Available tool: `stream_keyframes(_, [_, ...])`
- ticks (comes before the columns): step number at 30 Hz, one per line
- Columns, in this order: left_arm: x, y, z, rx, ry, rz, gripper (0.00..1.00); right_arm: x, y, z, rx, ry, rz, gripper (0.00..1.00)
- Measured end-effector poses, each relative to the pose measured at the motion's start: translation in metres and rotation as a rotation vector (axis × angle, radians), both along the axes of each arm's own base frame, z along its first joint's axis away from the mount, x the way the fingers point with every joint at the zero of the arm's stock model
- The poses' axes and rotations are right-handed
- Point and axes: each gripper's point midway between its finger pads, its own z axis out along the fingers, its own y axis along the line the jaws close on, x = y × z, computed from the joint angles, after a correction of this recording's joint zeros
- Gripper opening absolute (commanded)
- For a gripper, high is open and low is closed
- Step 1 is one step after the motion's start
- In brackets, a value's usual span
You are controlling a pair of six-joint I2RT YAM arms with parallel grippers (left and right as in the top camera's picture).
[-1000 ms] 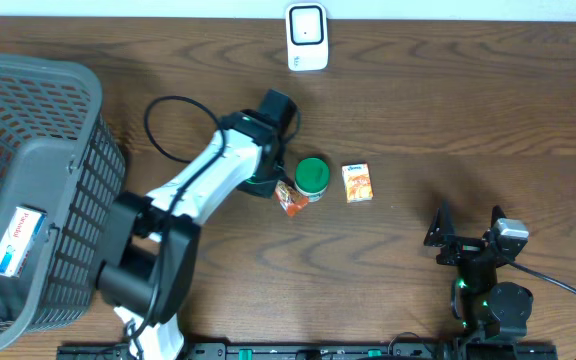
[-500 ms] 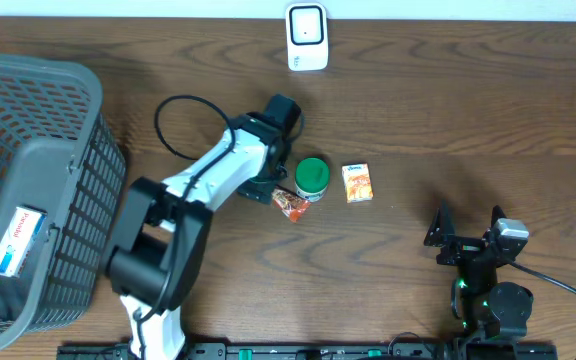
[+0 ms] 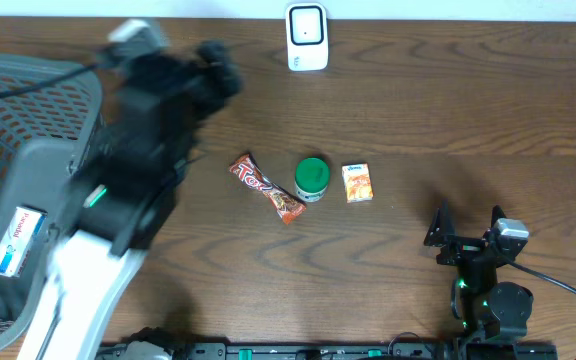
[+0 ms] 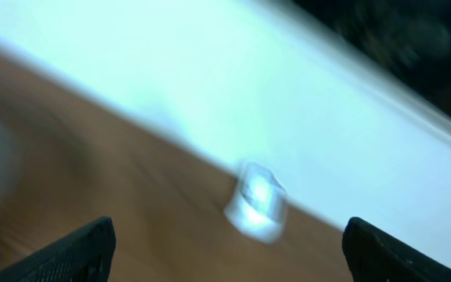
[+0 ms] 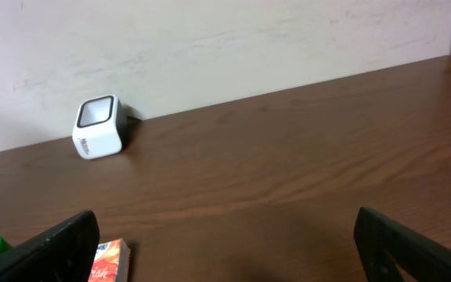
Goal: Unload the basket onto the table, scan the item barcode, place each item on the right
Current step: 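Lay the candy bar on the table left of the jar, then reach the left gripper into the basket and grasp the white Panadol box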
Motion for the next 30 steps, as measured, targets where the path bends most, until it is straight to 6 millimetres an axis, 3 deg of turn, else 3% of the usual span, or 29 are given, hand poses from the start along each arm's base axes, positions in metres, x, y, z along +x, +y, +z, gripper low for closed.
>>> stream_keyframes(3, [-0.033,0.072,0.039,0.23,-0.08,0.219,0.93,0.0,0.0,0.0,0.0,0.0,0.0,0.99])
stream_keyframes(5, [-0.053,0.119,0.043,0.314,-0.051,0.392,0.94,0.0,0.0,0.0,0.0,0.0,0.0,0.99])
stream_keyframes(7, [-0.072,0.159,0.035,0.35,0.02,0.55,0.93,0.0,0.0,0.0,0.0,0.0,0.0,0.99])
stream_keyframes(8, [-0.087,0.184,0.023,0.348,0.082,0.653,0.94,0.0,0.0,0.0,0.0,0.0,0.0,0.99])
stream_keyframes(11, [-0.123,0.228,-0.015,0.278,0.243,0.865,0.94,0.0,0.0,0.0,0.0,0.0,0.0,0.99])
stream_keyframes(16, [-0.175,0.274,-0.067,0.03,0.382,1.178,0.95,0.0,0.0,0.0,0.0,0.0,0.0,0.99])
stream_keyframes(20, [-0.188,0.295,-0.1,-0.153,0.44,1.298,0.97,0.0,0.0,0.0,0.0,0.0,0.0,0.99])
stream_keyframes(24, [-0.17,0.312,-0.129,-0.209,0.539,1.235,0.97,0.0,0.0,0.0,0.0,0.0,0.0,0.99])
stream_keyframes(30, [-0.128,0.327,-0.176,-0.017,0.804,0.909,0.98,0.0,0.0,0.0,0.0,0.0,0.0,0.99])
